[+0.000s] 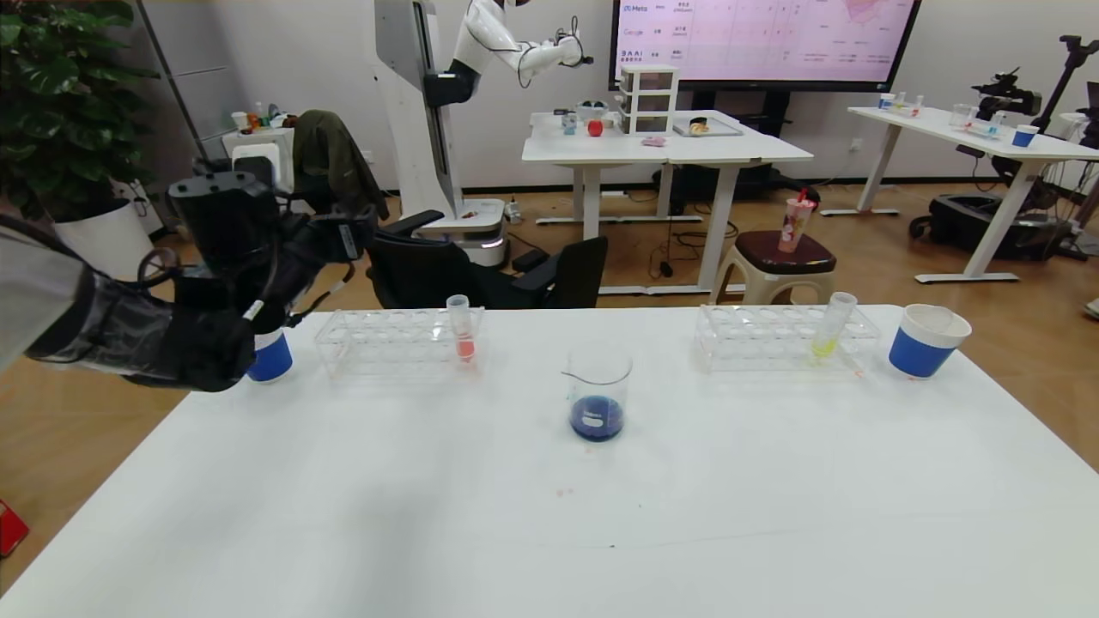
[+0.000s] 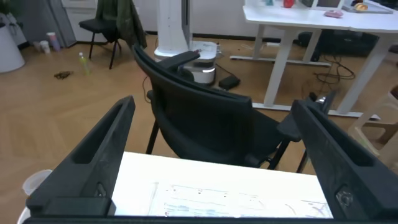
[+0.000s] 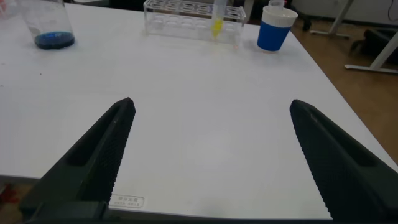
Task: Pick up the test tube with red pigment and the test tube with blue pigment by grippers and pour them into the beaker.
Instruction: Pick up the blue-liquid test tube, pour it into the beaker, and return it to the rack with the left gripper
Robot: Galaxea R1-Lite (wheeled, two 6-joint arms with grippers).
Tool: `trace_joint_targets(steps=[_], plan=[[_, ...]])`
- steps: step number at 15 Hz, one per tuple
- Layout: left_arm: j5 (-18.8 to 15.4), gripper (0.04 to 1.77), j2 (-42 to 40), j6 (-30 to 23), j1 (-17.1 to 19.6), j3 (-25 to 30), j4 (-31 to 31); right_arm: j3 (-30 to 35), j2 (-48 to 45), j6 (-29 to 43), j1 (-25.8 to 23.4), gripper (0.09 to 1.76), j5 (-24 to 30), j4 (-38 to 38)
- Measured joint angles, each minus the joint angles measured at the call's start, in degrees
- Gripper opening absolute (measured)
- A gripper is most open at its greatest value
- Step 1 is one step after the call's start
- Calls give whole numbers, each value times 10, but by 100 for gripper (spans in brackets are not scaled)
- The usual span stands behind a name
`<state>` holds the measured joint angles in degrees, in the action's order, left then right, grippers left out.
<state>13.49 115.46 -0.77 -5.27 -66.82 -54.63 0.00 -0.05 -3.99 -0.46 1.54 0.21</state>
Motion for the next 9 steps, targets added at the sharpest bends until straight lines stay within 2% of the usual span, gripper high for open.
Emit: trace_joint_targets(steps=[3, 9], plan=[[0, 174, -87, 38, -12, 26, 43, 0, 0, 0, 0, 174, 0, 0], [-1, 174, -337, 98, 0, 108, 203, 0, 0, 0, 0, 174, 0, 0]])
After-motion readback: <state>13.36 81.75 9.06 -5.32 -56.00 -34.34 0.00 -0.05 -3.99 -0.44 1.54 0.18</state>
